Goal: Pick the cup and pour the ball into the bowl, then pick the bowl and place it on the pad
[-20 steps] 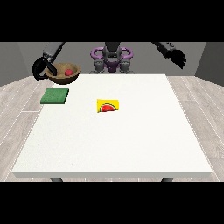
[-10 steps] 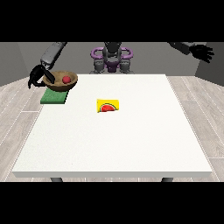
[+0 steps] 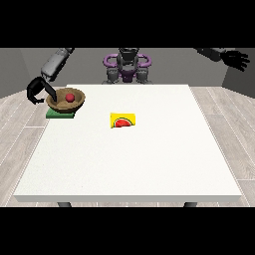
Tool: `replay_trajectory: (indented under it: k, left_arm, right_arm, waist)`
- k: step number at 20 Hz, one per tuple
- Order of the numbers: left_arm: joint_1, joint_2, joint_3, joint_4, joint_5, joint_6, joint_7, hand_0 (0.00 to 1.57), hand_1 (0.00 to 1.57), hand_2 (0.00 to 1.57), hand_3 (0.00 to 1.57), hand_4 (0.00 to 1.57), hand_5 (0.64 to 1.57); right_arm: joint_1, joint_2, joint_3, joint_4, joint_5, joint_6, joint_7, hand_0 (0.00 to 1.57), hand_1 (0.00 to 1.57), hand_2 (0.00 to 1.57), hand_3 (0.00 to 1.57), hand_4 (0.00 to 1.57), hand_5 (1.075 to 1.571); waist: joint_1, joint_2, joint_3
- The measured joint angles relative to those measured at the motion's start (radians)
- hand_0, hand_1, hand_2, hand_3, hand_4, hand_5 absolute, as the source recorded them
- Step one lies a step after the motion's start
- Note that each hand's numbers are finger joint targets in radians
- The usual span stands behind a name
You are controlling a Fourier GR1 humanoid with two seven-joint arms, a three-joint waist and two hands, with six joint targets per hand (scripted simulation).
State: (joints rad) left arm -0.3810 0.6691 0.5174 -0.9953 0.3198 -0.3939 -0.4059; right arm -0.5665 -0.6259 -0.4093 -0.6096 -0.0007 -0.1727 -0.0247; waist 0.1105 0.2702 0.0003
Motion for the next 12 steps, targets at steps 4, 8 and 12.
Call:
replay_trajectory:
  k: [4,8,12]
  left_arm:
    - [0.003,0.013,0.002,0.001,0.007,-0.011,0.009,0.00,0.00,0.00,0.00,1.16,1.547]
    - [-0.004,-0.065,-0.071,-0.076,-0.017,0.040,0.071,0.00,0.00,0.00,0.00,0.90,1.559]
    - [0.023,-0.152,-0.150,-0.123,-0.050,0.089,0.154,0.00,0.00,0.00,0.00,0.90,1.559]
  right_arm:
    - [-0.024,-0.021,-0.005,0.036,-0.013,0.042,0.011,0.00,0.00,0.14,0.09,0.00,1.370]
    - [-0.053,-0.021,0.019,0.059,0.005,0.046,0.050,0.00,0.00,0.00,0.00,0.00,1.354]
    - [-0.073,-0.022,0.054,0.050,0.018,0.093,0.123,0.00,0.00,0.00,0.00,0.48,1.434]
  waist:
    - [0.002,-0.008,0.0006]
    - [-0.004,-0.076,0.0008]
    - [-0.014,-0.218,0.0004]
